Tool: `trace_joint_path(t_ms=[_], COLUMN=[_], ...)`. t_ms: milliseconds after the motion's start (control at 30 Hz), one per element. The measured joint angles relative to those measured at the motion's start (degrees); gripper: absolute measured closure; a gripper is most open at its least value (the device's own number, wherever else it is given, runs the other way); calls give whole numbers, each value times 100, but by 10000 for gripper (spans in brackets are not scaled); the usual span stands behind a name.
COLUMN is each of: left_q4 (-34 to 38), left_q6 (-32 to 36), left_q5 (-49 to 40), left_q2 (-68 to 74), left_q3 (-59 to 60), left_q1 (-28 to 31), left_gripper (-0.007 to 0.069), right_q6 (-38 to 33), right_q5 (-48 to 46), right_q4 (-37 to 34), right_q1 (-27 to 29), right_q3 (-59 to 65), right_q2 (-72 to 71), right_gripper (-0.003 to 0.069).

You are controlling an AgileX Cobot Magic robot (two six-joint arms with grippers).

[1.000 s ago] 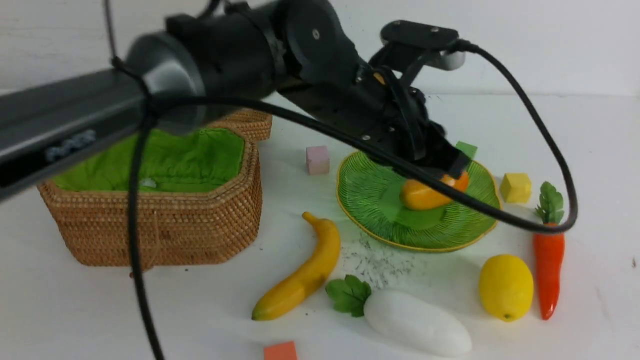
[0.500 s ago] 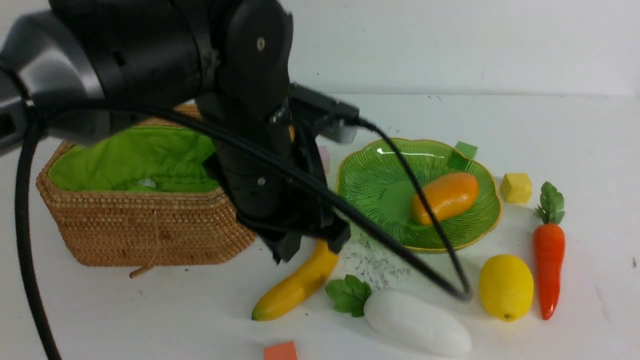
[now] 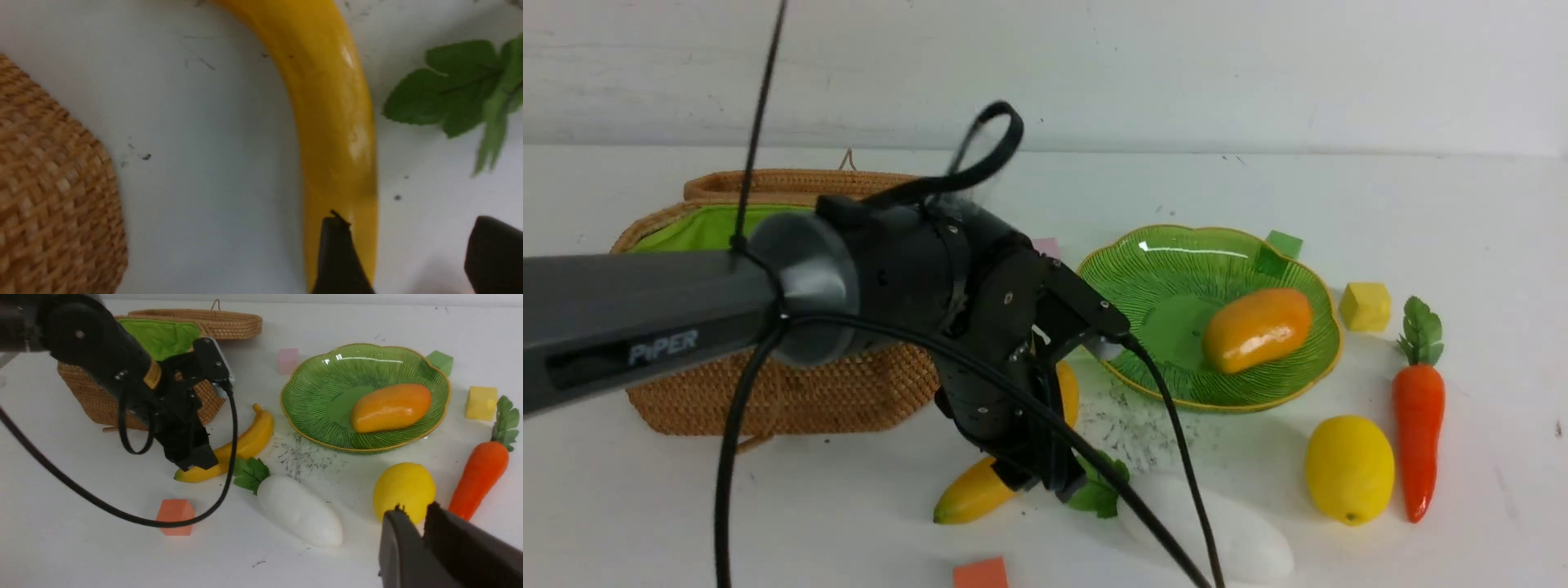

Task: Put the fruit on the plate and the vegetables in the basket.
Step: Use the left arm to grab a banana and put it into the right plate

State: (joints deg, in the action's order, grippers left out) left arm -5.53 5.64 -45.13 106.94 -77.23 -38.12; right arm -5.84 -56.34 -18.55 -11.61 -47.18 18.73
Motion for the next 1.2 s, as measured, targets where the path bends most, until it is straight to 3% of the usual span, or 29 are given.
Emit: trace_joint_path(t_ms=[233, 333, 400, 700, 900, 1067, 1200], left_q4=[-178, -171, -177, -182, 202, 616, 634], left_q6=[-100, -118, -113, 3, 636, 1033, 1068], left_q5=[461, 477, 463, 30, 1649, 3195, 3821], left_q2=[616, 721, 728, 120, -21, 663, 1166], left_q3=[0, -6, -11, -779, -1520, -1582, -1582], left_q1=[155, 186, 186, 66, 12, 12, 12], left_gripper=[183, 237, 327, 319, 319, 319, 319], right_q6=[0, 0, 0, -18, -18, -18, -18], right_q5=[-102, -130, -144, -82, 468, 1018, 1022], right_q4=[-44, -44, -44, 49, 573, 692, 692], right_q1=[0, 0, 0, 0, 0, 0, 0], right_q3=[0, 0, 0, -4, -4, -4, -4], right_q2=[0, 0, 0, 0, 0, 0, 0], right_gripper=[562, 562, 561, 554, 552, 551, 548])
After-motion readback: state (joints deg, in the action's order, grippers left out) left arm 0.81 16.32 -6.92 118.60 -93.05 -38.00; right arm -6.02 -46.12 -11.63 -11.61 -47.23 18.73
